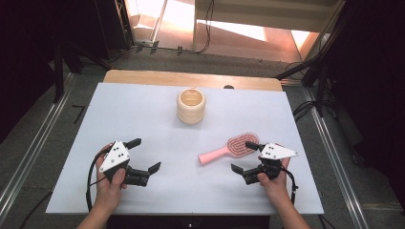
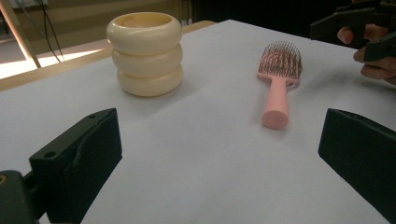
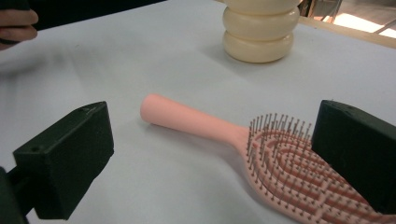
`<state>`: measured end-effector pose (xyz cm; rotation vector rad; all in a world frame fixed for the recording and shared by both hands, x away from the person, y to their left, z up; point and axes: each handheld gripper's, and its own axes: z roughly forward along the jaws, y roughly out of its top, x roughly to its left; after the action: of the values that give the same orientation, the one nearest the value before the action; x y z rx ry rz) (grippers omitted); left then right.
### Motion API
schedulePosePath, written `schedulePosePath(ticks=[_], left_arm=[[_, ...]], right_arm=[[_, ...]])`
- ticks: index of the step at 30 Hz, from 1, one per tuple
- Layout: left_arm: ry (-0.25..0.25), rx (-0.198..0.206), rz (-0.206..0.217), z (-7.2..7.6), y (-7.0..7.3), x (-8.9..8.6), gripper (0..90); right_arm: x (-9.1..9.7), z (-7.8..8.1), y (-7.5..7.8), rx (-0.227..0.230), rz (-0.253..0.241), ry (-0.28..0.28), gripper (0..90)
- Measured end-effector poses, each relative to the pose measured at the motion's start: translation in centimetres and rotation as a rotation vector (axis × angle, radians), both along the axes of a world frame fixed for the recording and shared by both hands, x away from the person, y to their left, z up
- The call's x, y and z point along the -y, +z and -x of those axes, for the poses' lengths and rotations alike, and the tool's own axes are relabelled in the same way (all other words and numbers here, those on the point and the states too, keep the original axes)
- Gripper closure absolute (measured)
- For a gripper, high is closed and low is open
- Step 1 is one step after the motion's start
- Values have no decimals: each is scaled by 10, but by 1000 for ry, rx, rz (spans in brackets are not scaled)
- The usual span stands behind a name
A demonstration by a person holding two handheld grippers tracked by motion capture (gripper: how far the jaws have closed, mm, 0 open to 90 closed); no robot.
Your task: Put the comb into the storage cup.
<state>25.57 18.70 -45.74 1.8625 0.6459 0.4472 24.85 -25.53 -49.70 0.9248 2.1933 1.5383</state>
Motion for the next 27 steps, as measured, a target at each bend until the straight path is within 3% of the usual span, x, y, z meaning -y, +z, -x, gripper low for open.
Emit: schedulePosePath(ticks=[8,14,23,27], left_arm=[[-22,-5,-13,-7,6,10,2],[-41,-20,-23,-14,7,20,2],[-70,-32,-22,-23,11,34,2],[-64,-38,-27,-28,12,41,69]], right_arm=[[30,12,-6,-15,-5,-51,0],[55,20,-6,3,-29,-90,0],[71,25,-6,31,-47,-134,0],[74,26,-7,40,-39,-142,0]])
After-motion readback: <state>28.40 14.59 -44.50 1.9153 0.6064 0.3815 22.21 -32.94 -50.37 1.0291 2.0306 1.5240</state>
